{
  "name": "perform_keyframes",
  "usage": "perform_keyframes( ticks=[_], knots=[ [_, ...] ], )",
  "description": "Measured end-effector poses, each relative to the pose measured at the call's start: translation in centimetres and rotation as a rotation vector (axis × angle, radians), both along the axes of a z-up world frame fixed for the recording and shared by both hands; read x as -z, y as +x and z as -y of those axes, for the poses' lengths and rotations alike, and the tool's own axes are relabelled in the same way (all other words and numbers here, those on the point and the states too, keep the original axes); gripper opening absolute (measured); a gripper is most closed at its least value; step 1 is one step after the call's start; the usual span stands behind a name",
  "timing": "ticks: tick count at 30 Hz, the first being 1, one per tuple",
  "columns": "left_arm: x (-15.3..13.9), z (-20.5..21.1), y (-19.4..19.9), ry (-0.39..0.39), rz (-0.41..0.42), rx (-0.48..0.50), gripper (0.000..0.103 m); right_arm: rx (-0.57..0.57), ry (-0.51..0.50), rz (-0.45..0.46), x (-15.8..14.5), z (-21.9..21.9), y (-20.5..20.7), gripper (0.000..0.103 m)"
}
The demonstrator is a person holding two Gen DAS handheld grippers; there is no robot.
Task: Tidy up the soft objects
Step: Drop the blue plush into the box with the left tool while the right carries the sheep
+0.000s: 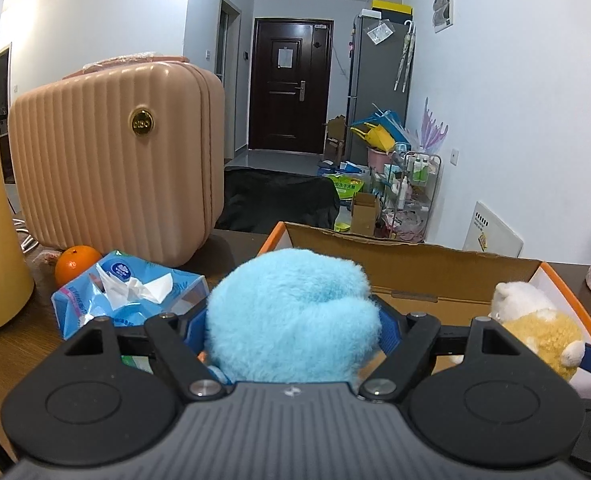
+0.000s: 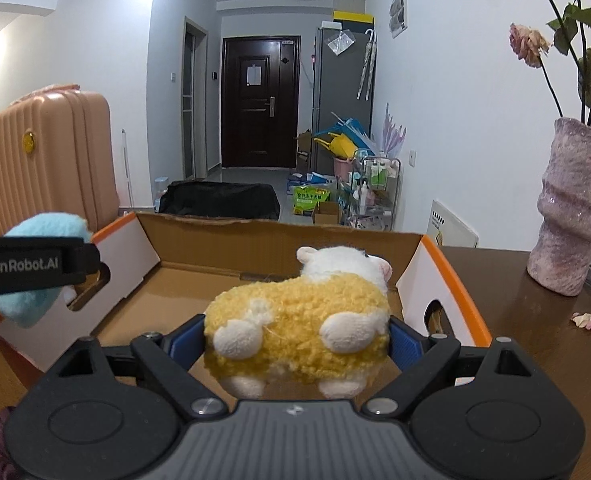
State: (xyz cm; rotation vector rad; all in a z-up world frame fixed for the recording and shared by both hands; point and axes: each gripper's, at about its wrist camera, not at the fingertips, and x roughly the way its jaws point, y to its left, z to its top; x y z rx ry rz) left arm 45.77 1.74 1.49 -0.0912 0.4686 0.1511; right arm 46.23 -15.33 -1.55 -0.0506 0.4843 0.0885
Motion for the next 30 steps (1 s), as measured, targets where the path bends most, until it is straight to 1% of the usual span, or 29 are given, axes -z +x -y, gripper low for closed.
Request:
perform_keyframes(
  ticks=[4, 10, 18, 21, 22, 23, 24, 27, 30],
  knots=[
    [0.6, -0.1, 0.3, 0.001, -0.005, 0.003, 0.079, 0.003, 0.003, -0.015, 0.8, -0.1, 0.2, 0.092],
    [1.4, 0.4, 0.3, 0.040, 0.005, 0.001, 0.079, 0.011, 0.012, -0.015, 1.3, -0.1, 0.2, 0.093],
    [1.6, 0.2, 0.2, 0.029, 0.019, 0.012, 0.081, 0.017, 0.039, -0.013, 1.5, 0.6, 0.4, 0.096],
    [1.5, 0.1, 0.1, 0.018, 0.026, 0.009, 0.086, 0.021, 0.048, -0.018, 1.6, 0.7, 0.3, 0.097],
    [1.5, -0.1, 0.1, 0.013, 0.029, 0.008, 0.090, 0.022, 0.055, -0.021, 1.7, 0.7, 0.4, 0.097],
    [1.5, -0.1, 0.0, 0.011, 0.031, 0.004, 0.097, 0.021, 0.061, -0.024, 1.7, 0.8, 0.4, 0.097],
    [1.4, -0.2, -0.1, 0.010, 0.036, 0.001, 0.100, 0.020, 0.067, -0.024, 1.7, 0.8, 0.5, 0.098],
    [1.3, 0.0, -0.4, 0.009, 0.053, 0.010, 0.103, 0.023, 0.070, -0.014, 1.6, 0.9, 0.4, 0.099],
    [1.2, 0.1, -0.5, 0.010, 0.062, 0.014, 0.103, 0.019, 0.072, -0.002, 1.5, 0.9, 0.2, 0.099]
  ],
)
